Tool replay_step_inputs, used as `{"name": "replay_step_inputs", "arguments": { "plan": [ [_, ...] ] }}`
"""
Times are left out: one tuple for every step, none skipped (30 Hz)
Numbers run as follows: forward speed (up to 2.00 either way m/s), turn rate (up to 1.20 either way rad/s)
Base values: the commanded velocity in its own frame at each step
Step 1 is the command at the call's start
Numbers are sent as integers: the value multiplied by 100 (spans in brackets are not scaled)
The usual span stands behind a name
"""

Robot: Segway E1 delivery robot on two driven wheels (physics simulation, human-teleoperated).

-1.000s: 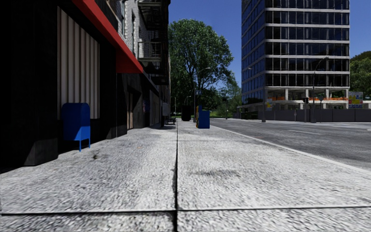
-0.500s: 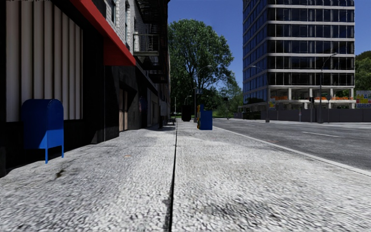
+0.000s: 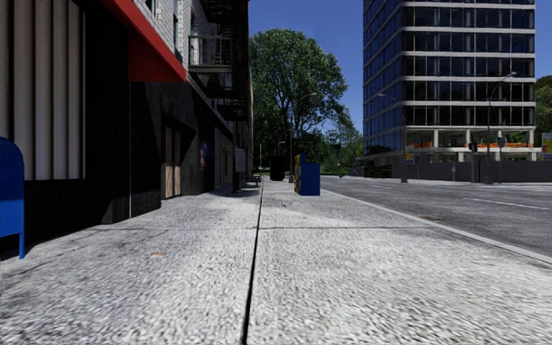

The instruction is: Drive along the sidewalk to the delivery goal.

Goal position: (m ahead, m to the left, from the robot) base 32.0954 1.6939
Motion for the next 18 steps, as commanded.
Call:
{"name": "replay_step_inputs", "arguments": {
  "plan": [
    [200,0],
    [200,0],
    [200,0],
    [200,0],
    [200,0],
    [200,0],
    [200,0],
    [200,0],
    [200,0],
    [200,0],
    [200,0],
    [200,0],
    [200,0],
    [200,0],
    [200,0],
    [200,0],
    [200,0],
    [200,0]
  ]
}}
